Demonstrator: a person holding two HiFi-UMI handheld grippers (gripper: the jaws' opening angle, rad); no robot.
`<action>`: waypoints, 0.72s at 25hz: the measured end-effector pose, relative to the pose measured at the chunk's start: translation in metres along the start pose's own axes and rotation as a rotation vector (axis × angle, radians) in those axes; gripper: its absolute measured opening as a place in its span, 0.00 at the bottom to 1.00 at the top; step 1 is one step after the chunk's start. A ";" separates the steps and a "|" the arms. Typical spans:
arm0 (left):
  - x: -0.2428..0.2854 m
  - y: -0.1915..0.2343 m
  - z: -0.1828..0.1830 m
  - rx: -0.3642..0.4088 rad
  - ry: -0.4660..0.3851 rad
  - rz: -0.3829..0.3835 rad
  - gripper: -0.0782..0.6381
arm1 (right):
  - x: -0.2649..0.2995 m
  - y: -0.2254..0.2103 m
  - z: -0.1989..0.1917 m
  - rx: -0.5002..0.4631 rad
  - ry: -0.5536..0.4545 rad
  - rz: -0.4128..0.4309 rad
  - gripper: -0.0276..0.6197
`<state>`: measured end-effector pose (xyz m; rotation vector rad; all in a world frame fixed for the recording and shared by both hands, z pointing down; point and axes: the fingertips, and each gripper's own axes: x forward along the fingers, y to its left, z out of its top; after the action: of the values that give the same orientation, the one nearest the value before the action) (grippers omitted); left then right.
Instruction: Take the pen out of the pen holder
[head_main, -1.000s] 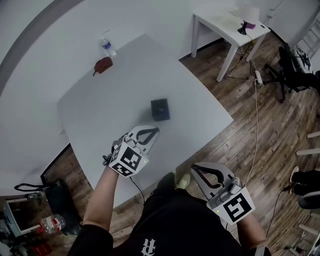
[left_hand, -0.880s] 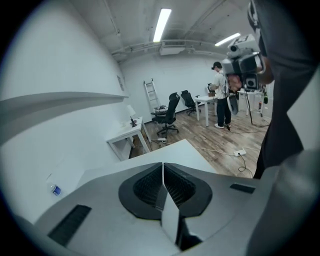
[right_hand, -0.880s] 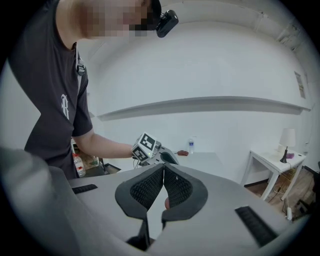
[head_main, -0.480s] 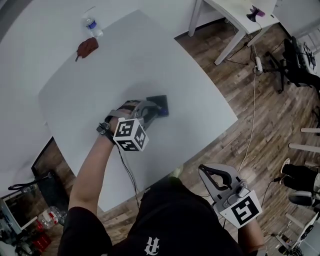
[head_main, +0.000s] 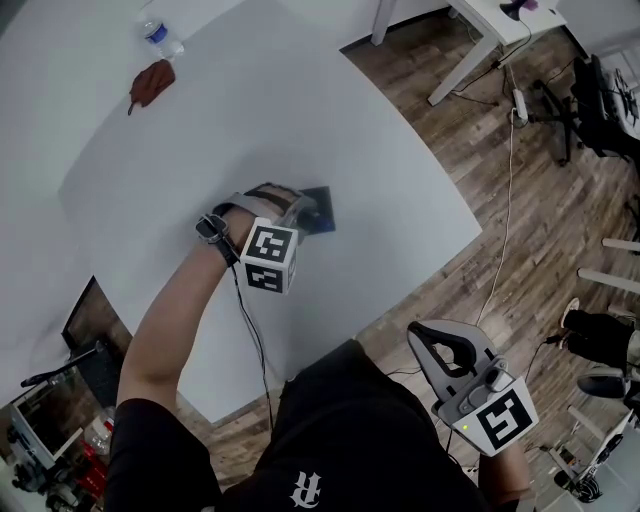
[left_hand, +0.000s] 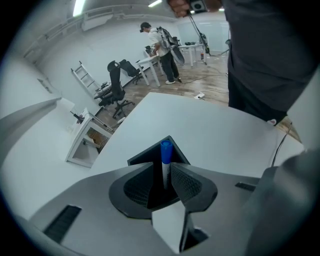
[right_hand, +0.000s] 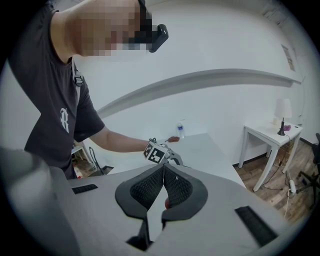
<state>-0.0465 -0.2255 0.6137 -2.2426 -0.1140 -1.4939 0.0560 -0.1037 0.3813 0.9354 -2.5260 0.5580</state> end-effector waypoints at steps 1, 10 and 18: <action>0.002 0.000 0.001 0.013 0.000 -0.014 0.25 | 0.001 -0.002 0.000 0.004 0.002 -0.001 0.06; 0.012 -0.001 0.006 0.072 0.007 -0.115 0.25 | 0.006 -0.014 -0.003 0.030 0.018 -0.006 0.06; 0.016 0.002 0.016 0.111 0.010 -0.090 0.28 | 0.015 -0.019 0.005 0.051 0.003 -0.001 0.06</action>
<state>-0.0256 -0.2239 0.6219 -2.1676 -0.2907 -1.5059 0.0567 -0.1274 0.3885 0.9533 -2.5195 0.6257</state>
